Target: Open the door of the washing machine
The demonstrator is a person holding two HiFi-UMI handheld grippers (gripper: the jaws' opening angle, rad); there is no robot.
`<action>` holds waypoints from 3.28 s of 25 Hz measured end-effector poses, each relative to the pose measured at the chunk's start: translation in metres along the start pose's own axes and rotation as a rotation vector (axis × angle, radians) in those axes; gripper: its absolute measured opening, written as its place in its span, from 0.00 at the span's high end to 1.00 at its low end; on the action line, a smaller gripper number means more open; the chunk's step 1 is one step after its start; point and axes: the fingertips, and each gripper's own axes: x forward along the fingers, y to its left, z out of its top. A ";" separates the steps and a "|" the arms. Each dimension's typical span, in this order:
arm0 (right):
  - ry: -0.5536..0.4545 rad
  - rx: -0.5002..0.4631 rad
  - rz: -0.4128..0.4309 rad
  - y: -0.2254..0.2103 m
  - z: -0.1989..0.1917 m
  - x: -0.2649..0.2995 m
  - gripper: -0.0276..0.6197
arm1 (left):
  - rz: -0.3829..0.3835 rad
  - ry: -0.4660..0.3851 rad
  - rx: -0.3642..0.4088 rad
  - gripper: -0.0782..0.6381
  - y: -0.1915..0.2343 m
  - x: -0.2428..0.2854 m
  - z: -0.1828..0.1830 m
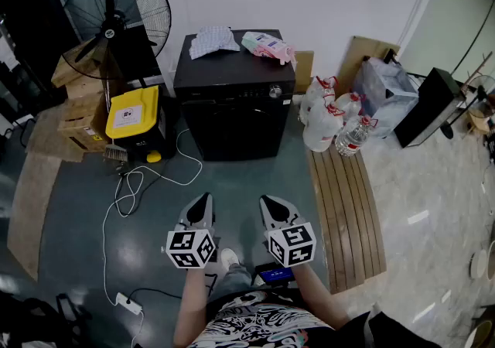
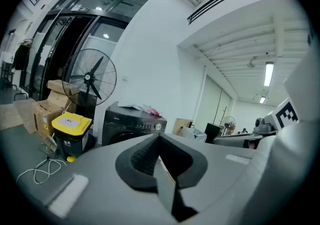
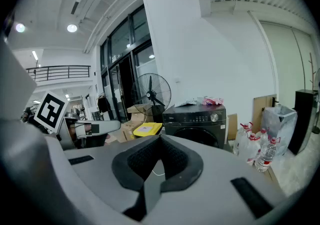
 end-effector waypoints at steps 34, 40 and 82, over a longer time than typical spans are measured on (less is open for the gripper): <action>0.104 0.090 -0.161 -0.119 0.003 0.266 0.73 | -0.056 0.199 0.096 0.67 0.197 0.259 -0.040; 0.198 0.088 -0.187 -0.146 -0.017 0.358 0.74 | -0.121 0.297 0.134 0.66 0.253 0.340 -0.077; 0.362 0.212 -0.094 -0.151 -0.146 0.397 0.76 | -0.244 0.524 0.467 0.52 0.320 0.491 -0.203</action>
